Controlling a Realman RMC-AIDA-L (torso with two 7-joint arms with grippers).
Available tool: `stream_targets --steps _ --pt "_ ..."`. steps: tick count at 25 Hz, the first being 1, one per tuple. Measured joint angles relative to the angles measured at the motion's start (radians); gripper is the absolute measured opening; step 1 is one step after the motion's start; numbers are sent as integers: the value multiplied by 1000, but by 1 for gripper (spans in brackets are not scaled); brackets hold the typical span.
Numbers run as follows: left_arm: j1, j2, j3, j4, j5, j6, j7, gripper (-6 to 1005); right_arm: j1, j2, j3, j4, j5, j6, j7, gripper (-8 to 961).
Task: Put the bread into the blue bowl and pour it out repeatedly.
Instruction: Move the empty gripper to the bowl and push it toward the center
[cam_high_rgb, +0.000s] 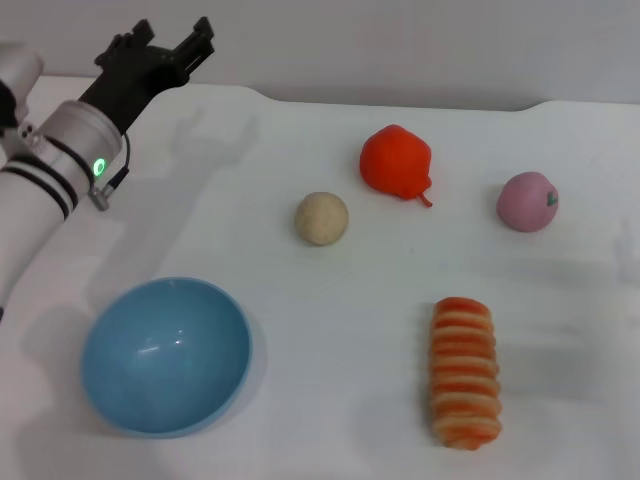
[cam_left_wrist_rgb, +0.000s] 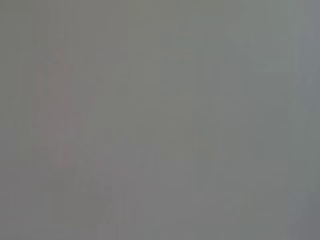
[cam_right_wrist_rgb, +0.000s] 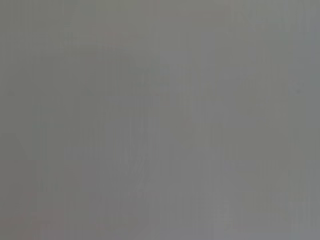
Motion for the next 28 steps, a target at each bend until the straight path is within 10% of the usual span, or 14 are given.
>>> stream_targets --steps 4,15,28 --pt "-12 1 23 42 47 -30 -83 865 5 0 1 -1 0 6 0 507" --pt "68 12 625 534 227 -262 -834 866 16 -1 0 -14 0 7 -1 507" --pt "126 62 660 1045 1066 110 -1772 859 26 -1 -4 -31 0 9 -1 508"
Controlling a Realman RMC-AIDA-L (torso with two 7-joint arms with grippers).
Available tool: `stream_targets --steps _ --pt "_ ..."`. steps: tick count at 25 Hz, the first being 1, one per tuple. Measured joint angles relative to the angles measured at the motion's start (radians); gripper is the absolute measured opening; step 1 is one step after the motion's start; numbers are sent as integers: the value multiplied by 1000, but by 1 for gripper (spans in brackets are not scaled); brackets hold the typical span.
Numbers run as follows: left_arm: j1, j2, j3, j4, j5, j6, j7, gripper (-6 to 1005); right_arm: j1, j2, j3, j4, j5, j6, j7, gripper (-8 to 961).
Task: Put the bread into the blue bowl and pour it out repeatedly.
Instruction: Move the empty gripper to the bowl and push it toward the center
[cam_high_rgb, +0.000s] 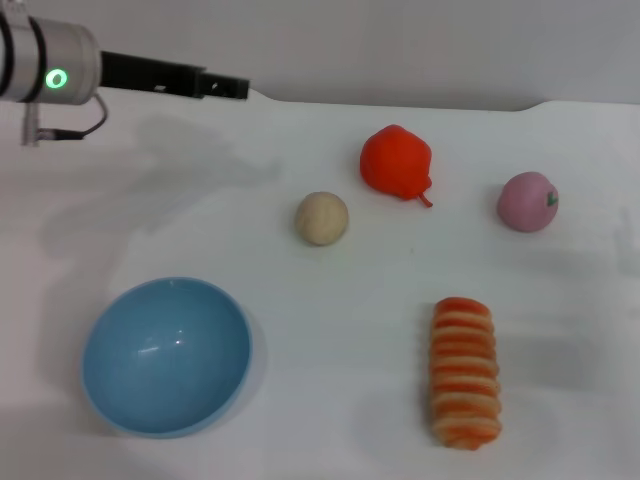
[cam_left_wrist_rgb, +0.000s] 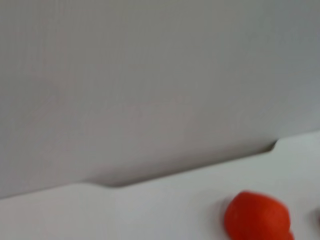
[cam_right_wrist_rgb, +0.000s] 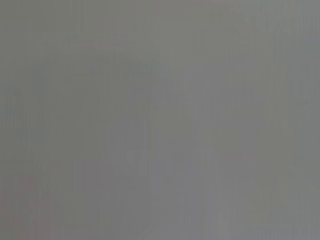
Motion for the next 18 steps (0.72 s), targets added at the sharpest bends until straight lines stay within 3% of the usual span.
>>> stream_targets --steps 4,10,14,18 --pt "32 -22 0 196 180 152 -124 859 -1 0 0 -1 0 0 0 508" --pt "36 -46 1 357 347 368 -207 859 -7 0 0 -4 0 0 0 508" --pt "48 -57 25 442 441 516 -266 858 -8 0 3 -9 0 0 0 508" --pt "74 -58 37 468 448 607 -307 858 -12 0 10 -25 6 -5 0 508"
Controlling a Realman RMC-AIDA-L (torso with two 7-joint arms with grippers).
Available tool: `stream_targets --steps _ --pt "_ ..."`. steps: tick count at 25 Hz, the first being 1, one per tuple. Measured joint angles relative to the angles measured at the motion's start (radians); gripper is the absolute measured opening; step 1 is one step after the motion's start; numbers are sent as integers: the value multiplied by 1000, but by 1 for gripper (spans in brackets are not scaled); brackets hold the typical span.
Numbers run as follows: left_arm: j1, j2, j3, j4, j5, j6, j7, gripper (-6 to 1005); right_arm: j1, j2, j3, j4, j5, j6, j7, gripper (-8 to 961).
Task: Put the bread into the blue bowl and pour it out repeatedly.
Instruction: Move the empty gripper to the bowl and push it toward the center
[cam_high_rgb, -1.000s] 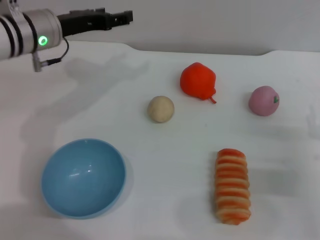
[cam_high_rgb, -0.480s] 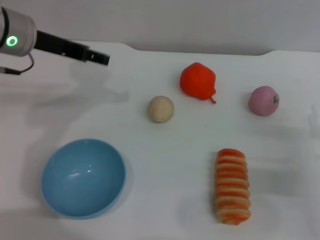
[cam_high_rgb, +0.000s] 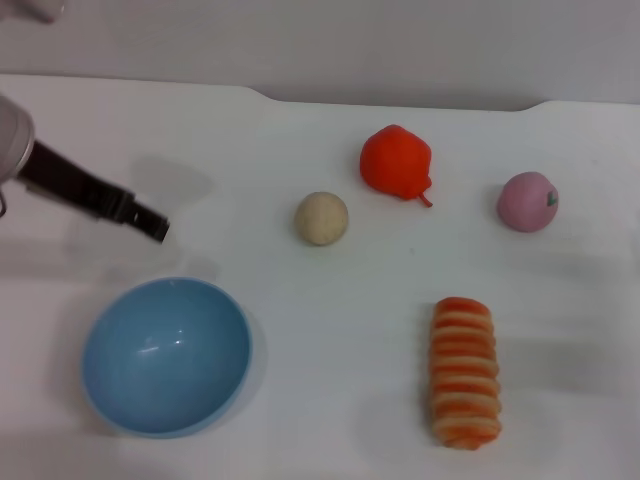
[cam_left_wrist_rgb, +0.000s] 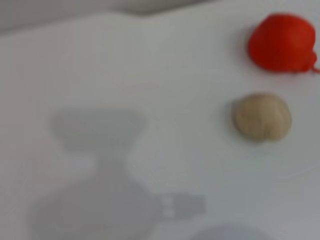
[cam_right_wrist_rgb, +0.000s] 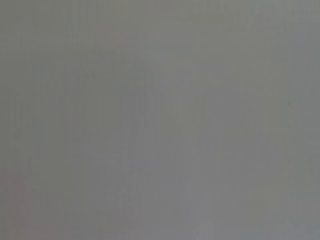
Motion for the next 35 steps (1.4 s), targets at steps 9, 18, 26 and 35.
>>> stream_targets --steps 9,18,26,35 --pt "81 -2 14 18 0 60 -48 858 -17 -1 68 -49 17 -6 11 508" --pt "109 0 15 -1 36 9 -52 859 -3 -3 70 -58 18 2 11 507" --pt "97 -1 26 -38 99 0 -50 859 -1 -3 70 -62 19 3 12 507" --pt "57 -2 49 -85 96 29 -66 859 -1 -3 70 -62 19 6 12 507"
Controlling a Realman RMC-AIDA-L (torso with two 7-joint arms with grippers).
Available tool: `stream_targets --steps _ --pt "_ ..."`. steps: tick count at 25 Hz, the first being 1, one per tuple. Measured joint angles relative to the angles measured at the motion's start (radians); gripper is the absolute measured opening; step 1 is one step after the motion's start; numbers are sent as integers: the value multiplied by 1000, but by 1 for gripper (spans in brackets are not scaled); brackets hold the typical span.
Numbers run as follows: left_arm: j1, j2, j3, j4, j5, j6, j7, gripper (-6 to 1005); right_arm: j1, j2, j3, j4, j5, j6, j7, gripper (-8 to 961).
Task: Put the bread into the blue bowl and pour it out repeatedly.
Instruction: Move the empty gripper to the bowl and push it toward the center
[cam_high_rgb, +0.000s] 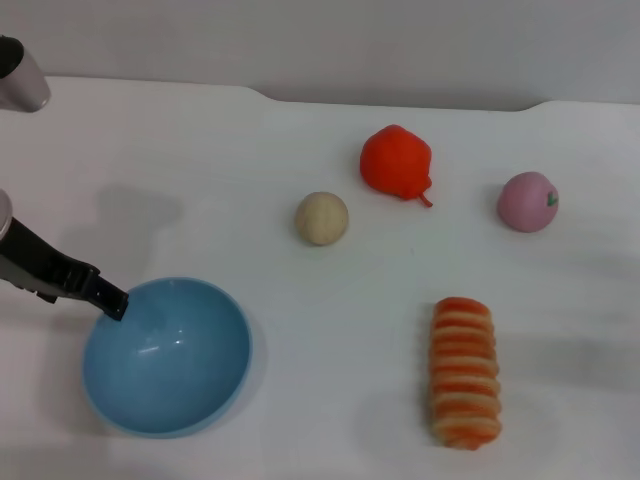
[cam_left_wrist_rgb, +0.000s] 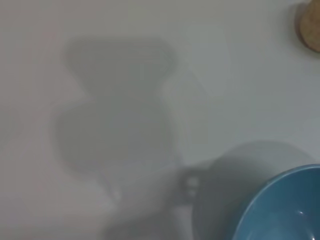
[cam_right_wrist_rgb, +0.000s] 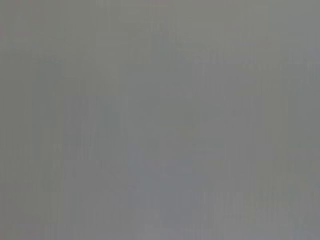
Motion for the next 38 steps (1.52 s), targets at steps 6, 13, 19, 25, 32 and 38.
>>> stream_targets --steps 6,13,19,25,32,38 --pt "-15 0 0 -4 -11 25 -1 858 0 0 0 0 0 1 0 507" --pt "-11 -1 7 -10 -50 44 -1 858 0 0 0 0 0 1 -4 508" --pt "-8 1 14 -63 -53 29 7 858 -1 1 0 0 0 1 -6 508" --pt "-11 1 20 -73 -53 2 10 858 -6 2 0 1 0 2 -7 507" --pt "-10 1 44 -125 -52 -22 13 859 -11 3 0 2 0 2 -7 508" --pt "-17 0 56 -214 -52 -73 34 858 -11 2 0 2 0 1 -8 508"
